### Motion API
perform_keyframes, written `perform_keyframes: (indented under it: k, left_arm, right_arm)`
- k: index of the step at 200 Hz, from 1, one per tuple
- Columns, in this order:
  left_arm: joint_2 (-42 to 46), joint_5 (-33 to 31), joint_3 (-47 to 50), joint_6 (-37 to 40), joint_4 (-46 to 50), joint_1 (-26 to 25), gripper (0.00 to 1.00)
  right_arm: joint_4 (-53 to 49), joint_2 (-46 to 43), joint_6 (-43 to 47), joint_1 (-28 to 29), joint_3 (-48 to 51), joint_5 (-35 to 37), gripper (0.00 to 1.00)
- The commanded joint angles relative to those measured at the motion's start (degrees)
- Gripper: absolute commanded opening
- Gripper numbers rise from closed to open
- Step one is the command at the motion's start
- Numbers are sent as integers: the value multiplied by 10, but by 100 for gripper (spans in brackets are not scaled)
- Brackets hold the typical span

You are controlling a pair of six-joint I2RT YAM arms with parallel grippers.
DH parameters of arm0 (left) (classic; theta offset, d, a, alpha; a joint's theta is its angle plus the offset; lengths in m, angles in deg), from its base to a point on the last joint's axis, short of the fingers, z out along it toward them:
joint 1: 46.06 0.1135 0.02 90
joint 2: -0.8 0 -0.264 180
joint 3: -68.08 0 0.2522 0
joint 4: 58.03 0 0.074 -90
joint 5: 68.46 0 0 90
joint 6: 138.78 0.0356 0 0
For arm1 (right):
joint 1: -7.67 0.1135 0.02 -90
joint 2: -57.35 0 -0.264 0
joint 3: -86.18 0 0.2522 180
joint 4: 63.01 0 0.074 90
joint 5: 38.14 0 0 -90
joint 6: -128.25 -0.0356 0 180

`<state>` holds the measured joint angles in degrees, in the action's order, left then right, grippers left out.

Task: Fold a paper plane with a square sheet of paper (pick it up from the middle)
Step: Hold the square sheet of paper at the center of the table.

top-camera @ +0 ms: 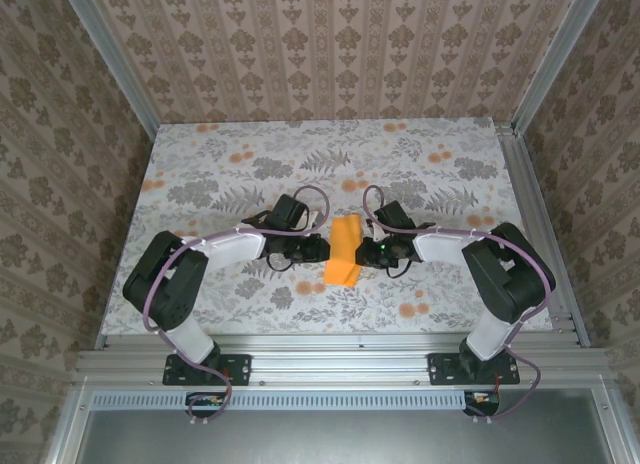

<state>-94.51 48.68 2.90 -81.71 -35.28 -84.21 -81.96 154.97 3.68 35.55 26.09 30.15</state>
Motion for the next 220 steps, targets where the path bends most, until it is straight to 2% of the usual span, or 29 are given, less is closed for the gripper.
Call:
perform_keyframes:
  k: [1,131,220]
  left_arm:
    - [-17,16,-23,8,4,1,21]
    - [-96,9,-58,0,-24,-27,20]
    - [-102,-11,-45,13,-6,-30,20]
  right_arm:
    - [-25,11,14,-4,-1,-15,17]
    - [-30,16,22,-4,-5,-22,18]
    - [-32,22,22,-4,-6,-20,20]
